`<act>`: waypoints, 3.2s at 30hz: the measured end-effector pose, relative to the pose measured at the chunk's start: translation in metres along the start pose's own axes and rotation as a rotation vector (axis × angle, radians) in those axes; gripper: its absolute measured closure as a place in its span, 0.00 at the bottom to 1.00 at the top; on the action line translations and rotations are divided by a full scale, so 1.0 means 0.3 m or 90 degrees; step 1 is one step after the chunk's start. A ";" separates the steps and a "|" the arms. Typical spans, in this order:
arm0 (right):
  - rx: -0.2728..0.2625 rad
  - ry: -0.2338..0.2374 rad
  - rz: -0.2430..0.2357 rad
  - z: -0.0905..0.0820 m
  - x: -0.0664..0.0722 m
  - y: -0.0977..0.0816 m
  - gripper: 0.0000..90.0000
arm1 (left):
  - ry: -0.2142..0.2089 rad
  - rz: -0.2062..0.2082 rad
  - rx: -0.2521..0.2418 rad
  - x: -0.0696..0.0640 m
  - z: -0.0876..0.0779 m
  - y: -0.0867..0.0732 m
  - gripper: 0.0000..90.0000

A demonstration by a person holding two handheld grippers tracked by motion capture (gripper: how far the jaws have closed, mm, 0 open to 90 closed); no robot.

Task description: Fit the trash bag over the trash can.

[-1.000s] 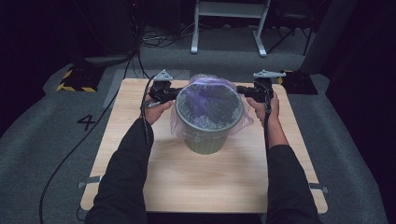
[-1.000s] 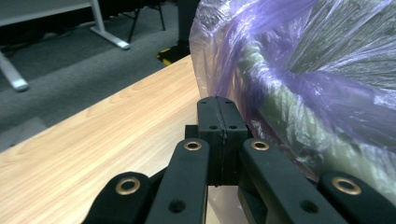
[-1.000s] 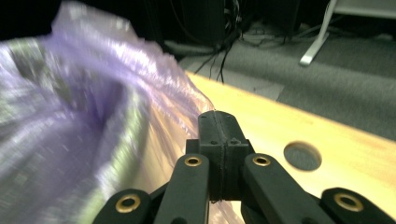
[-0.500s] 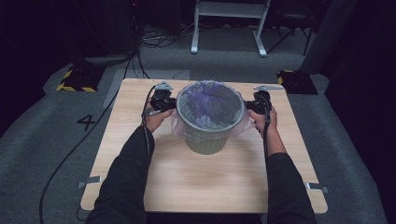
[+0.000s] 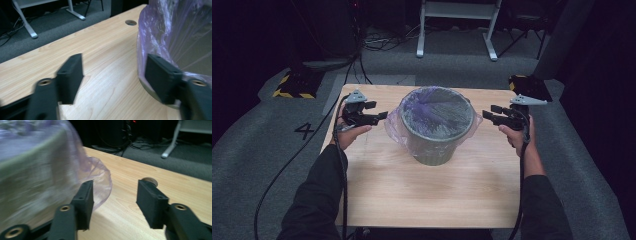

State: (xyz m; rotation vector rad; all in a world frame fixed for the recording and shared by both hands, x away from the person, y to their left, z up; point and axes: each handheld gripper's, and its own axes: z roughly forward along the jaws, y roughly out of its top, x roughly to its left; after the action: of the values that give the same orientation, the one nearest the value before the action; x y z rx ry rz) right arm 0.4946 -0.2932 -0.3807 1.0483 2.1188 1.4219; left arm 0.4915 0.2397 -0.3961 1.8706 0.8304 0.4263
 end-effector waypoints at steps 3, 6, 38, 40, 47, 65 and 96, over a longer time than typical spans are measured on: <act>-0.010 0.038 -0.049 -0.050 0.031 0.001 0.42 | -0.021 -0.002 -0.029 -0.009 -0.041 -0.007 0.23; -0.002 0.065 -0.101 -0.078 0.075 -0.011 0.36 | -0.060 0.027 -0.057 -0.066 -0.103 -0.028 0.20; 0.072 0.033 -0.237 -0.026 0.247 -0.126 1.00 | -0.101 0.241 0.054 -0.394 0.068 -0.103 1.00; 0.073 0.028 -0.235 -0.029 0.247 -0.134 1.00 | -0.105 0.238 0.054 -0.392 0.066 -0.107 1.00; 0.047 0.029 -0.248 -0.065 0.261 -0.135 0.75 | -0.104 0.225 0.049 -0.385 0.056 -0.116 1.00; 0.022 -0.116 -0.371 0.004 0.351 -0.092 0.79 | -0.118 0.205 0.023 -0.375 0.048 -0.082 1.00; 0.207 -0.008 -0.308 0.127 0.305 -0.242 1.00 | -0.114 0.170 0.137 -0.325 0.174 -0.221 0.96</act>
State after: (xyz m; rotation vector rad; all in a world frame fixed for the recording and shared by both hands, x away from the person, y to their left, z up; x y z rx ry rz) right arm 0.4338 -0.2155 -0.4539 0.5766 2.4287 0.8611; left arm 0.4319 0.1535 -0.4713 2.1957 0.5249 0.3364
